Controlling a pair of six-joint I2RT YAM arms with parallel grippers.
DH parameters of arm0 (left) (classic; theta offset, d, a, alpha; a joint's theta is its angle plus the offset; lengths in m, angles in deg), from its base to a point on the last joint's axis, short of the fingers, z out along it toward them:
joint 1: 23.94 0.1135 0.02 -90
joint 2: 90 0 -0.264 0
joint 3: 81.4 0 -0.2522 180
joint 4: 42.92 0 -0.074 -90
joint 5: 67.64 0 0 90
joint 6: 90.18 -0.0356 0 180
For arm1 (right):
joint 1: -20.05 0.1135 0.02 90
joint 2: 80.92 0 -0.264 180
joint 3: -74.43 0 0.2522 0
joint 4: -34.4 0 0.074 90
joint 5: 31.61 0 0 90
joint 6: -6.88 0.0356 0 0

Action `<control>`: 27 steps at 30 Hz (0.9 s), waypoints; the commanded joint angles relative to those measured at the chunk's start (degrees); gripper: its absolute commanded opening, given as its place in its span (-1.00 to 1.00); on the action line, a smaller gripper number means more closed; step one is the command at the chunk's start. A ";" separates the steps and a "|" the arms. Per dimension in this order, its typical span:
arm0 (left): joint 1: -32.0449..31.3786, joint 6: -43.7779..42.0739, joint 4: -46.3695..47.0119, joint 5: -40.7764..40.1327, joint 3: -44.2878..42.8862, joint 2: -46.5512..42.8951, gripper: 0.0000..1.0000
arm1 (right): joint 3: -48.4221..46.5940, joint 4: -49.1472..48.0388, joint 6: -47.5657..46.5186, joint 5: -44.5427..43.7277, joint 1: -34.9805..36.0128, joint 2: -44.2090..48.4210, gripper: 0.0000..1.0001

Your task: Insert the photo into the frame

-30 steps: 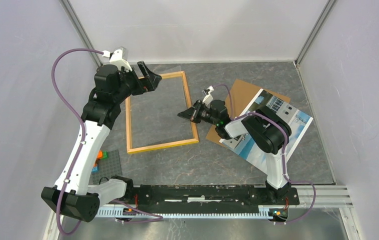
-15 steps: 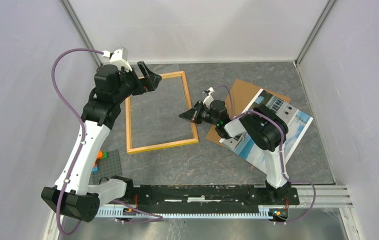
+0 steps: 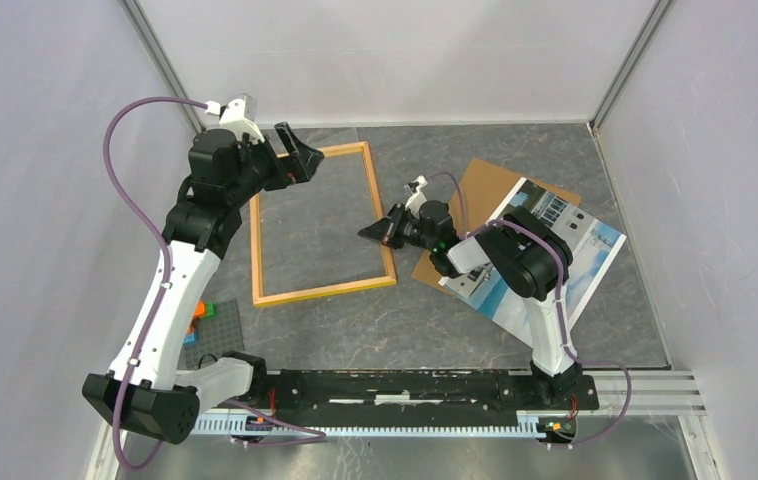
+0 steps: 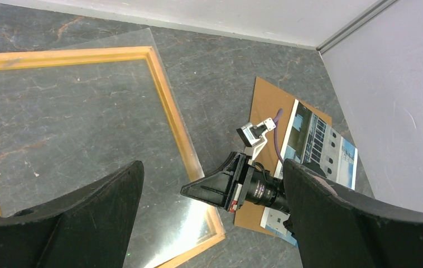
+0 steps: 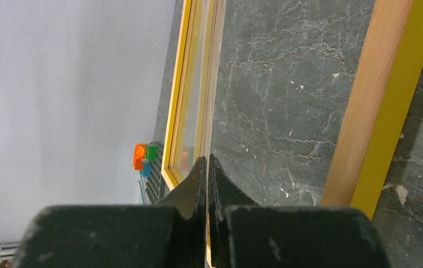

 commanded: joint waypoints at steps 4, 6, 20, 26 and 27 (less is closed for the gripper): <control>0.03 1.09 1.89 1.17 -0.24 -0.30 1.00 | -3.01 1.37 -3.86 1.03 -0.12 0.43 -0.57; 0.07 1.09 1.86 1.18 -0.19 -0.35 1.00 | -3.34 2.81 -4.57 0.99 -0.11 0.62 -0.45; 0.07 1.01 1.91 1.26 -0.21 -0.77 1.00 | -7.64 20.08 -15.88 -3.25 -0.13 4.10 0.12; 0.06 1.08 1.87 1.40 -0.19 -0.95 1.00 | -8.31 33.21 -24.32 -11.05 0.27 9.54 0.42; 0.07 1.09 1.92 1.49 -0.19 -0.96 1.00 | -8.58 35.75 -25.94 -12.96 0.45 10.58 0.45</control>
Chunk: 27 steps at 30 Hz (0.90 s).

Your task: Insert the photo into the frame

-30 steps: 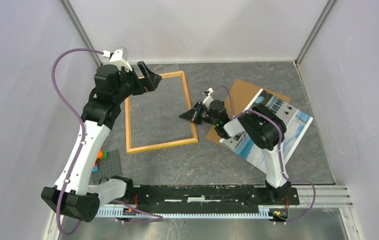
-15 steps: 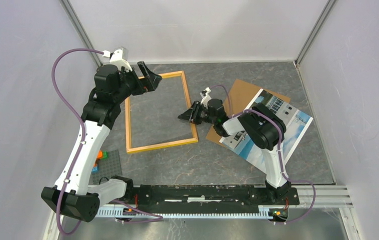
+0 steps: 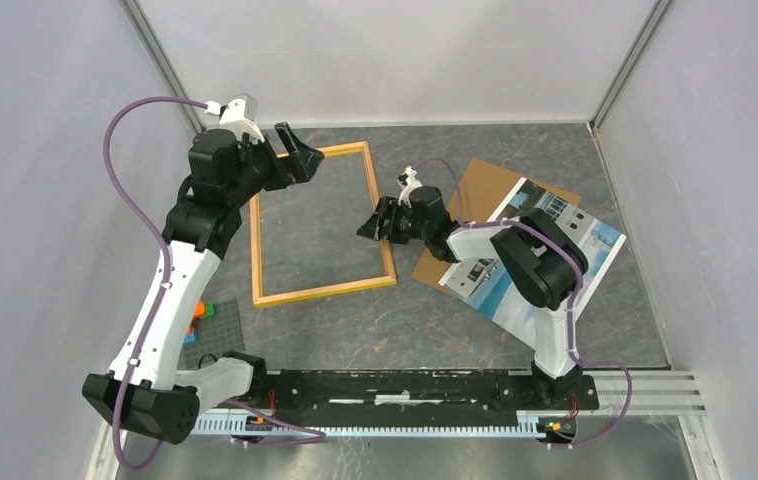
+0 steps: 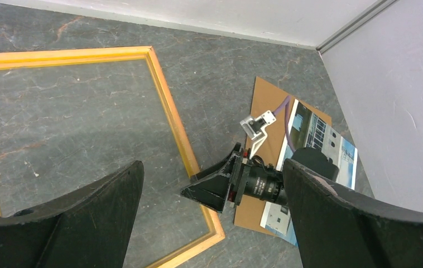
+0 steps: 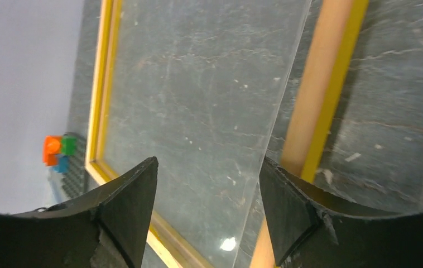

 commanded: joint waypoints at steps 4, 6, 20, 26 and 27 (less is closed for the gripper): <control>0.07 1.07 2.19 1.51 -0.01 -1.21 1.00 | -3.72 23.13 -18.18 -19.79 1.78 11.18 0.50; 0.07 1.14 2.50 1.64 0.24 -1.33 1.00 | -3.71 28.82 -23.58 -27.14 2.13 14.62 0.56; -1.99 4.93 8.07 10.77 3.68 6.08 1.00 | 15.76 47.54 -35.44 -49.50 -4.45 41.06 0.83; -11.56 4.33 6.93 18.17 1.62 18.12 1.00 | 31.96 44.22 -25.89 -36.12 -23.26 59.29 0.96; -13.33 4.31 6.87 19.21 1.43 20.18 1.00 | 34.34 43.86 -24.30 -34.00 -26.59 61.24 0.96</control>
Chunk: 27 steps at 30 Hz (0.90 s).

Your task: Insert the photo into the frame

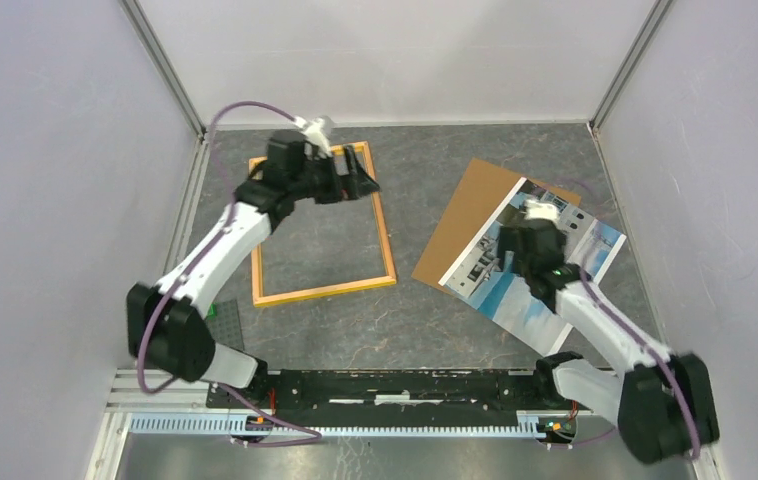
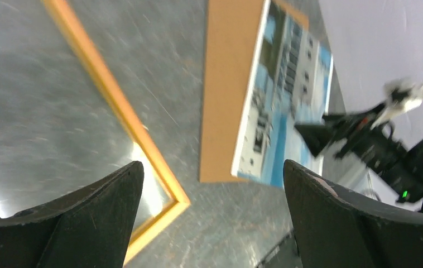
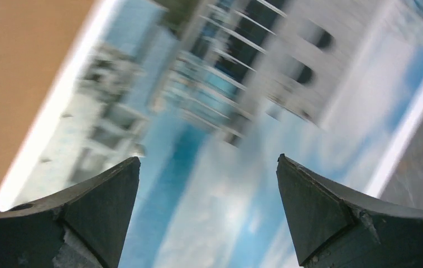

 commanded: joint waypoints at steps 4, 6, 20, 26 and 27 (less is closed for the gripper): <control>-12.52 1.65 0.15 11.36 -3.31 13.18 0.98 | 14.47 -5.98 9.45 23.55 -26.14 11.82 0.93; -15.04 0.97 0.16 10.27 -3.97 16.70 0.97 | 16.73 -7.48 9.73 27.84 -30.32 11.55 0.89; -28.40 8.36 3.16 -5.32 -8.70 28.30 0.97 | 15.37 -2.61 3.48 13.09 -33.79 14.86 0.87; -30.30 10.81 2.71 -10.96 -11.12 31.78 0.97 | 17.01 -4.26 2.80 16.52 -35.76 13.44 0.87; -30.32 11.60 2.02 -12.45 -11.50 32.47 0.97 | 17.68 -4.79 2.96 18.22 -36.10 13.06 0.87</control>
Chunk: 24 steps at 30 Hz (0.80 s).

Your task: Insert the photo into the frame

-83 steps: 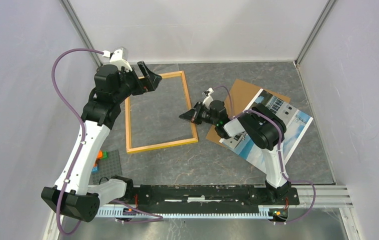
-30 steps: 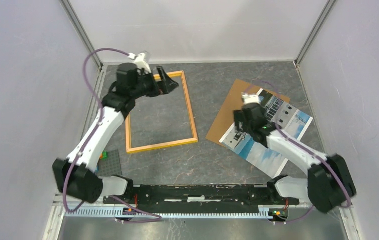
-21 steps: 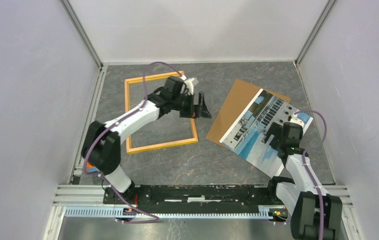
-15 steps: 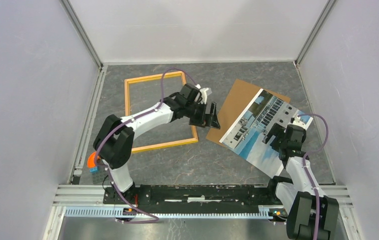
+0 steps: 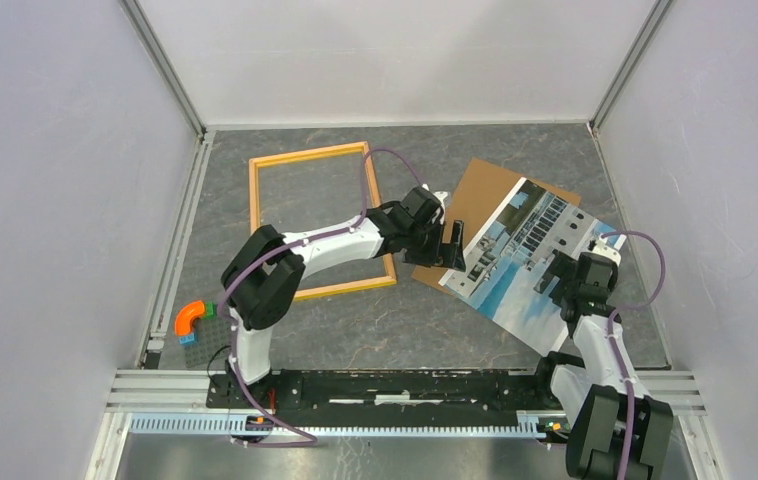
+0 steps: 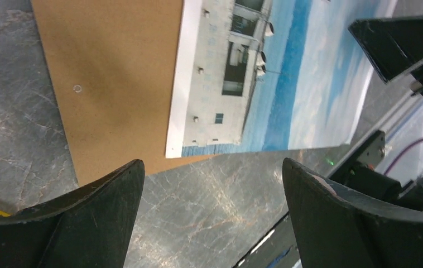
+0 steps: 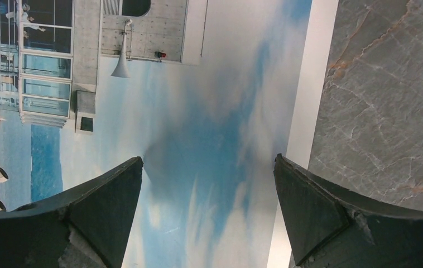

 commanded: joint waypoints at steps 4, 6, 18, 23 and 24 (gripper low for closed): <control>-1.05 8.44 -1.61 -8.76 -4.72 4.65 0.98 | 1.91 -3.61 -0.42 7.41 -2.04 -1.05 0.87; -1.70 10.20 -1.39 -8.86 -4.84 5.97 0.98 | 2.05 -3.83 -0.75 7.92 -2.26 -1.35 0.87; -3.41 16.74 -0.56 -4.21 -4.81 9.58 1.00 | 2.63 -4.50 -1.28 9.77 -2.80 -1.98 0.86; -3.59 18.37 3.82 0.01 -2.38 7.51 1.00 | 2.82 -4.64 -1.19 10.08 -2.75 -1.89 0.86; -3.58 18.55 4.18 0.93 -2.45 7.39 1.00 | 2.91 -4.70 -1.23 10.08 -2.80 -1.81 0.86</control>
